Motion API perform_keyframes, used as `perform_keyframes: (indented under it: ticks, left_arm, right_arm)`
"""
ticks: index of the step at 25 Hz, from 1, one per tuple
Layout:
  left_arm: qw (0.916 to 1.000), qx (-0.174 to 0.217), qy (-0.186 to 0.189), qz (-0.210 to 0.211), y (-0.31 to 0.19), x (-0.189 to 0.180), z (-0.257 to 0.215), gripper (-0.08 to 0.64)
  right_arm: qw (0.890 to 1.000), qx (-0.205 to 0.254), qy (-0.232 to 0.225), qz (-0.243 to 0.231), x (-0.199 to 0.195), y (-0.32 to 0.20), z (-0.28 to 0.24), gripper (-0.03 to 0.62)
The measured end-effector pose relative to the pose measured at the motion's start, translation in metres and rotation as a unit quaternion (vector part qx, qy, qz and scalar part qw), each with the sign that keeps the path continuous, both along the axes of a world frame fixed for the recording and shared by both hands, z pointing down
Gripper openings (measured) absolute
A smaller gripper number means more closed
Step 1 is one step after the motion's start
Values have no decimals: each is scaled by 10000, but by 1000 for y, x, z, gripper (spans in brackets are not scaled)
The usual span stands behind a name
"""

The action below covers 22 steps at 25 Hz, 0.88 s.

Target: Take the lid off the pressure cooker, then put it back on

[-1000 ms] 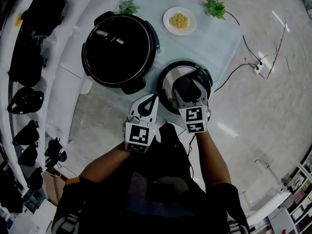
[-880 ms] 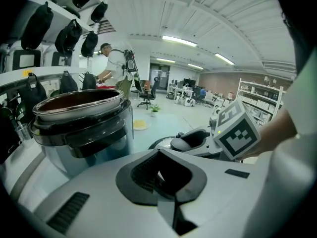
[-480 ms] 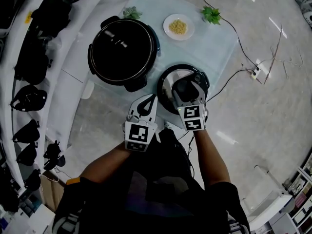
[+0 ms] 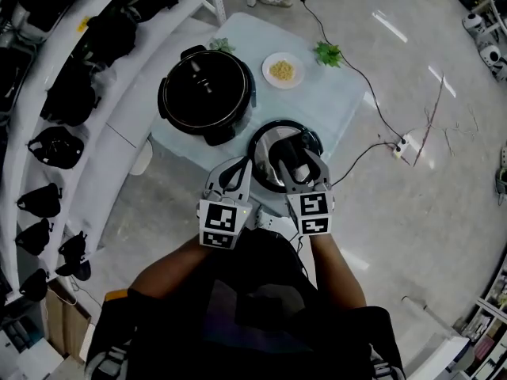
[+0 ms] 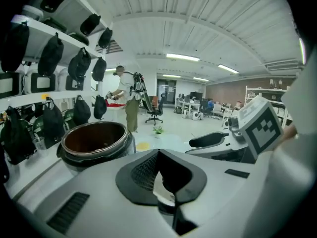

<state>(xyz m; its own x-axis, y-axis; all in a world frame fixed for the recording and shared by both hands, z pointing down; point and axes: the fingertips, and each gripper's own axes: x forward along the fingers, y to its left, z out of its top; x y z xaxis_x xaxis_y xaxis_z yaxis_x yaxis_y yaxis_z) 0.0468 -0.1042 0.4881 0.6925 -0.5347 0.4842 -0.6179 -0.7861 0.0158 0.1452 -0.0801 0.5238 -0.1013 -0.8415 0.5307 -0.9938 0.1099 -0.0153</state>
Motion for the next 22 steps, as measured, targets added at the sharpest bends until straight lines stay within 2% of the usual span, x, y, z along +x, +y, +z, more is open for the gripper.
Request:
perform_keyframes:
  ticks: [2, 7, 8, 14, 22]
  left_arm:
    - [9998, 107, 89, -112, 11, -2, -16, 8]
    - [9986, 276, 208, -411, 41, -12, -46, 8]
    - [9982, 317, 216, -452, 46, -14, -52, 8]
    - [9959, 584, 348, -600, 65, -31, -89, 8]
    - [9944, 757, 441, -591, 93, -64, -109, 8]
  right_arm:
    - [9999, 149, 24, 16, -2, 12, -22, 211]
    - [9989, 469, 61, 18, -10, 38, -67, 75]
    - [9986, 532, 42, -6, -12, 42, -75, 63]
    - [9975, 696, -155, -10, -31, 66, -103, 44]
    - [9960, 867, -206, -9, -64, 92, -123, 37]
